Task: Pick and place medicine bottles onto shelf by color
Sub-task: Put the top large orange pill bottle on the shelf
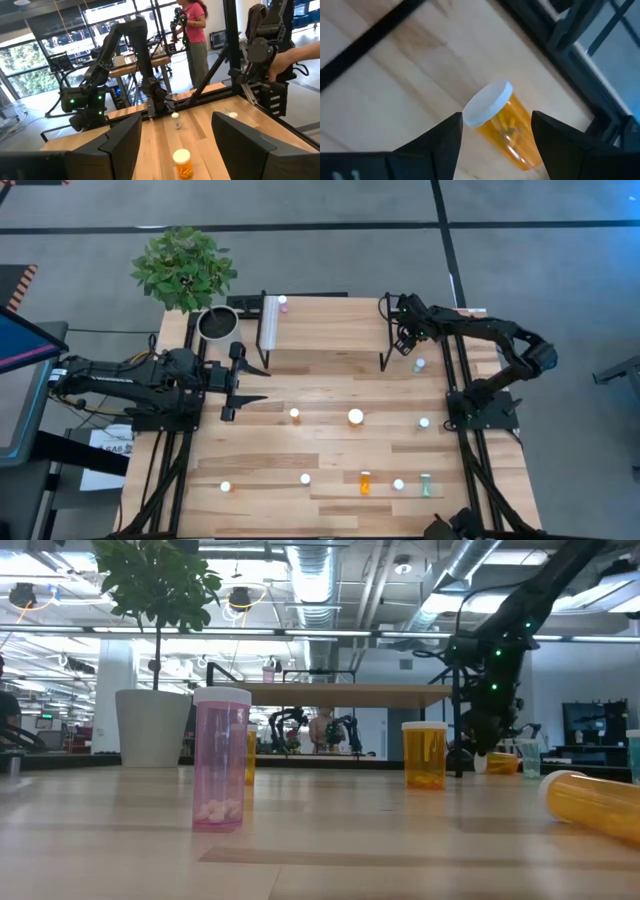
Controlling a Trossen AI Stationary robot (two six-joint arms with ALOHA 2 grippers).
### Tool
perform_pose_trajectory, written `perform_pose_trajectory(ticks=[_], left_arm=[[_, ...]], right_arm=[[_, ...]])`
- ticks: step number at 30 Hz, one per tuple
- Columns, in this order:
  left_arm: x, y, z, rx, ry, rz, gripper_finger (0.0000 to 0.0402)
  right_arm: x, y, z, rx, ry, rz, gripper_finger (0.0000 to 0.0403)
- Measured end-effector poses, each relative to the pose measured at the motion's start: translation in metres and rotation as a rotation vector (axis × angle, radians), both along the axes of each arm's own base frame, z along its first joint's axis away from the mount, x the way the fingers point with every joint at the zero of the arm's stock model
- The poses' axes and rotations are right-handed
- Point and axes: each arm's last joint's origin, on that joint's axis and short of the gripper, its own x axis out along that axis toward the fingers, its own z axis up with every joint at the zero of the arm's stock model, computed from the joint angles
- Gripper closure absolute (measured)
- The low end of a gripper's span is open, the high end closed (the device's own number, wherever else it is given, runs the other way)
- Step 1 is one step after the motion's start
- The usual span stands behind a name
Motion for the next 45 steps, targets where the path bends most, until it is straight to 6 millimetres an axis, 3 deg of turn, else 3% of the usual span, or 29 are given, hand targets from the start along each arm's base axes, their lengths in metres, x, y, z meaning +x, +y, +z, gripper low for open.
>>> perform_pose_trajectory(ticks=[17, 21, 25, 34, 39, 45], left_arm=[[0.000, 0.000, 0.000, 0.010, -0.001, 0.000, 0.0170], [0.000, 0.000, 0.000, 0.010, 0.001, 0.000, 0.0170], [0.000, 0.000, 0.000, 0.011, 0.002, 0.000, 0.0170], [0.000, 0.000, 0.000, 0.010, 0.004, 0.000, 0.0170], [0.000, 0.000, 0.000, 0.008, 0.004, 0.000, 0.0170], [0.000, 0.000, -0.001, 0.003, 0.005, 0.000, 0.0170]], right_arm=[[0.013, -0.024, -0.024, 0.179, 0.151, 0.025, 0.0143], [0.015, -0.024, -0.016, 0.205, 0.170, 0.026, 0.0143], [0.014, -0.021, 0.006, 0.176, 0.140, 0.006, 0.0143], [-0.006, -0.006, 0.043, 0.158, 0.152, 0.042, 0.0143], [-0.005, 0.002, 0.047, 0.174, 0.219, 0.190, 0.0143], [0.005, 0.002, 0.034, 0.218, 0.300, 0.333, 0.0143]])
